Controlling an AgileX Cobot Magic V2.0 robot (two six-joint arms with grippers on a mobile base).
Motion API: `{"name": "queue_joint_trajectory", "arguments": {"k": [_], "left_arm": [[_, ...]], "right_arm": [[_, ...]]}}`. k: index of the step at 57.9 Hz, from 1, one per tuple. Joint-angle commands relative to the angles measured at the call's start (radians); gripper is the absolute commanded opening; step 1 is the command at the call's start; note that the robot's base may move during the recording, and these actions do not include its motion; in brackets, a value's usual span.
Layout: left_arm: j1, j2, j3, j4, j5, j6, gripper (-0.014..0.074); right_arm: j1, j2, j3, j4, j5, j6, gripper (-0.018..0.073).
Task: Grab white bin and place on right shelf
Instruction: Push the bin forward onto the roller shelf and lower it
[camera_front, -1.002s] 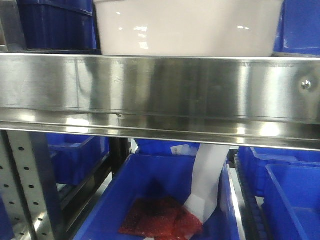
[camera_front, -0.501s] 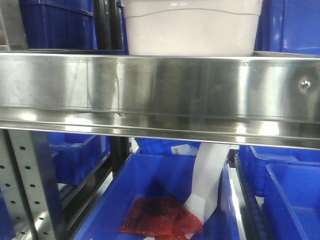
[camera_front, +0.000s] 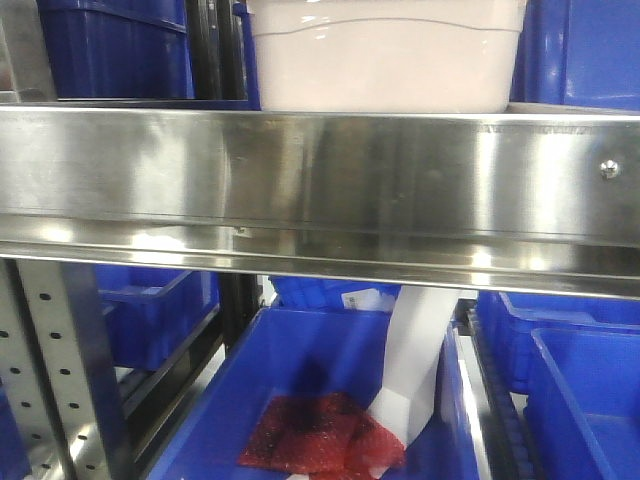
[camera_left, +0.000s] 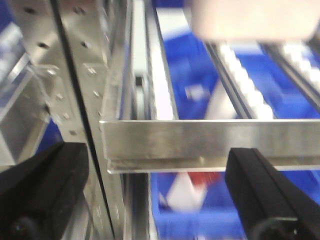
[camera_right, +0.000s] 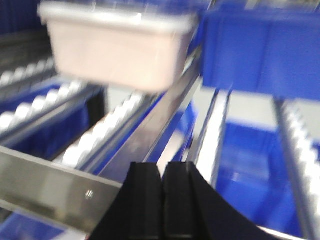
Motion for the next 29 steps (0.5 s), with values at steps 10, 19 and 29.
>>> {"name": "queue_joint_trajectory", "arguments": {"k": [10,19,29], "left_arm": [[-0.006,-0.251,0.173,-0.026,-0.219,-0.006,-0.0118],[-0.006,-0.312,0.189,-0.053,-0.150,-0.006,-0.0118],[-0.006,-0.314,0.189,-0.061,-0.135,-0.006,-0.0118]], "right_arm": [[0.002,-0.093,0.044,0.019,-0.169,0.003,0.0075],[0.002,-0.093,0.046,0.019,-0.171,0.003,0.0075],[0.002,-0.093,0.046,0.019,-0.170,0.003,0.0075]]}}
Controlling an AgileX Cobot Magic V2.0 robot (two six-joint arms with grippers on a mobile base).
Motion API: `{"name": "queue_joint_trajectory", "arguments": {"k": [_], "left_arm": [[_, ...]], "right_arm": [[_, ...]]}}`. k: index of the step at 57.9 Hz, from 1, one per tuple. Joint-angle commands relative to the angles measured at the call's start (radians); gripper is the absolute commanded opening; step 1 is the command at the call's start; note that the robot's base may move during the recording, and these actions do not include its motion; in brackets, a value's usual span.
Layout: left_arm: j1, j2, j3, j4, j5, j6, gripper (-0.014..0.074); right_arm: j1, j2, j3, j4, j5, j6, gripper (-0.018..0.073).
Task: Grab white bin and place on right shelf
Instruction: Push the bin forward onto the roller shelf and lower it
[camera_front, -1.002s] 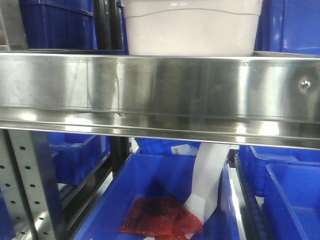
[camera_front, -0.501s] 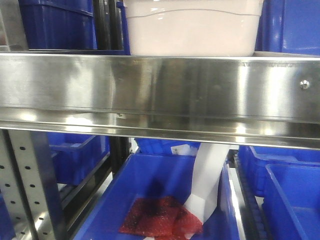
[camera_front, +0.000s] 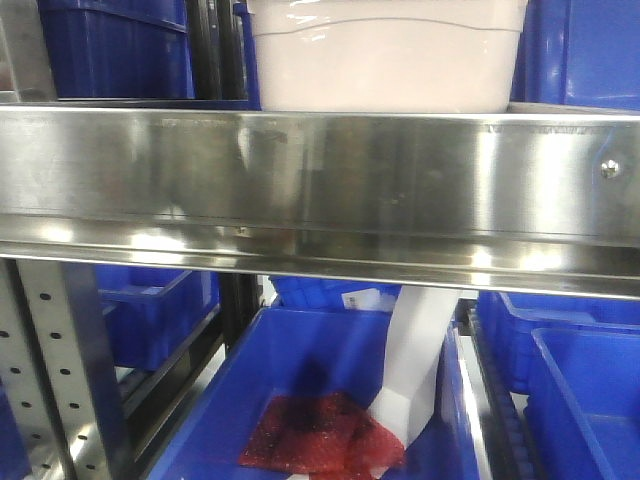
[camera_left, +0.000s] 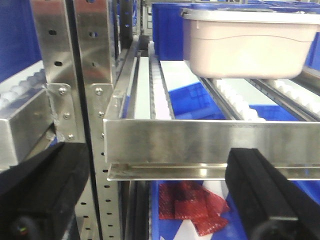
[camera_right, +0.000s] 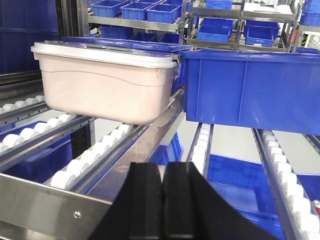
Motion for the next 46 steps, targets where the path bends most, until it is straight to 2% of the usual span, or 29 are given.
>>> {"name": "queue_joint_trajectory", "arguments": {"k": [1,38,42,46], "left_arm": [[-0.006,0.012,-0.024,-0.030,-0.069,-0.006,-0.0118],[-0.006,0.012,-0.024,-0.032,-0.069,-0.006,-0.0118],[-0.006,0.012,-0.016,-0.011,-0.106,-0.006,-0.0118],[-0.006,0.012,-0.004,0.050,-0.188,-0.006,-0.0118]], "right_arm": [[0.002,0.015,-0.025,0.019,-0.089,0.001,0.0075],[0.002,0.015,-0.025,0.019,-0.089,0.001,0.0075],[0.002,0.015,-0.025,0.019,-0.089,0.001,0.0075],[0.002,0.015,-0.025,0.019,-0.089,0.001,0.0075]]}}
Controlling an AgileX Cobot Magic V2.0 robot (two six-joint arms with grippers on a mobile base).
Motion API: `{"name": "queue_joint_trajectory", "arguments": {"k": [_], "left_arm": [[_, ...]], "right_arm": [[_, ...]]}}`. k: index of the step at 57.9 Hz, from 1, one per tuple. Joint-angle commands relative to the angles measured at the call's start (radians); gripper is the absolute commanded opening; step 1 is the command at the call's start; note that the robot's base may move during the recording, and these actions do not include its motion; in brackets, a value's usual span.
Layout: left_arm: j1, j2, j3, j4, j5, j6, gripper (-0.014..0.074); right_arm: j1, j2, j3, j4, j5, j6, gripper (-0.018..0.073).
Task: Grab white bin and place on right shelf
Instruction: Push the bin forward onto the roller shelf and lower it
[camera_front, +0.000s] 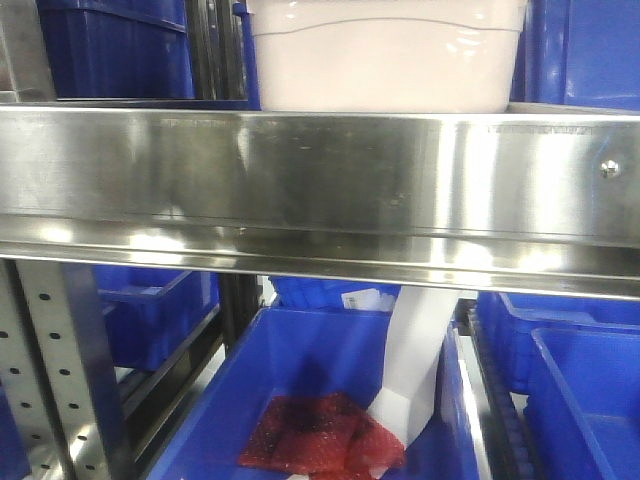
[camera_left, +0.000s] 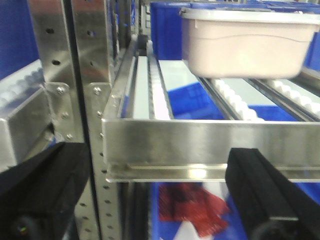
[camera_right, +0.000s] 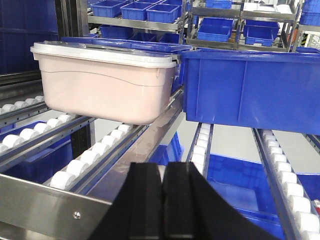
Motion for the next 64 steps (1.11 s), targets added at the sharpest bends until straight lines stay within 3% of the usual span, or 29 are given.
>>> {"name": "queue_joint_trajectory", "arguments": {"k": [1,6,12,23,64], "left_arm": [[-0.006,0.013,-0.014,0.055,-0.174,-0.006,-0.0118],[-0.006,0.013,-0.005,0.128,-0.269,-0.006,-0.0118],[0.010,0.013,0.001,0.137,-0.323,-0.006,-0.0118],[0.057,0.013,0.001,0.137,-0.326,-0.006,-0.0118],[0.057,0.013,0.001,0.137,-0.326,-0.006,-0.0118]], "right_arm": [[0.002,0.015,-0.025,0.019,-0.089,-0.001,0.0075],[0.002,0.015,-0.025,0.019,-0.089,-0.001,0.0075],[0.002,0.015,-0.025,0.019,-0.089,-0.001,0.0075],[0.002,0.015,-0.025,0.019,-0.089,-0.001,0.0075],[0.002,0.015,-0.025,0.019,-0.089,-0.001,0.0075]]}}
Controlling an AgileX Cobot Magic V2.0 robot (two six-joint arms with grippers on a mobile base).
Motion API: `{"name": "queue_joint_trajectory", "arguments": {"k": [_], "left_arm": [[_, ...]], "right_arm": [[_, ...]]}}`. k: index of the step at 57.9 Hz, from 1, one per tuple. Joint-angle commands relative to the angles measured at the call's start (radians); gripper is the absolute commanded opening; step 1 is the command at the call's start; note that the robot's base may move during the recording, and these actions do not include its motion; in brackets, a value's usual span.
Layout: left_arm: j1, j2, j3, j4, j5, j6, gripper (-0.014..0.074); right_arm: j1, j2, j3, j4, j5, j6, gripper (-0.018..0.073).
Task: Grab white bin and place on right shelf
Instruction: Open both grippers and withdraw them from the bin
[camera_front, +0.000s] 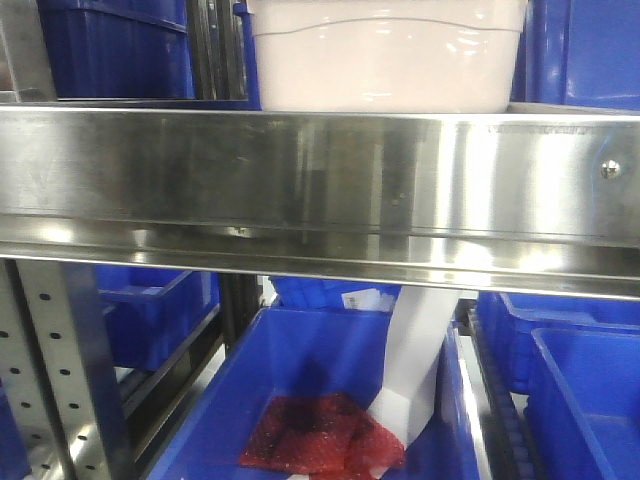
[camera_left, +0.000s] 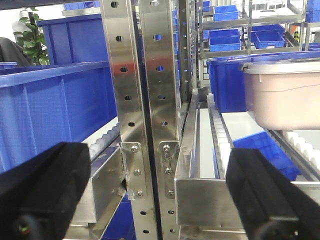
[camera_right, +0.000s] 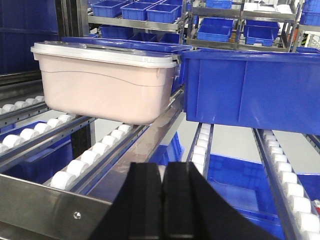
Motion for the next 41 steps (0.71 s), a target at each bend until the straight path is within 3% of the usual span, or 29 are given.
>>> {"name": "queue_joint_trajectory", "arguments": {"k": [1,41], "left_arm": [[-0.001,0.013,-0.024,-0.004,-0.090,-0.006,-0.0118],[-0.001,0.013,-0.024,-0.004,-0.090,-0.006,-0.0118]], "right_arm": [[0.002,0.015,-0.025,0.019,-0.089,-0.002,0.0075],[0.002,0.015,-0.025,0.019,-0.089,-0.002,0.0075]]}}
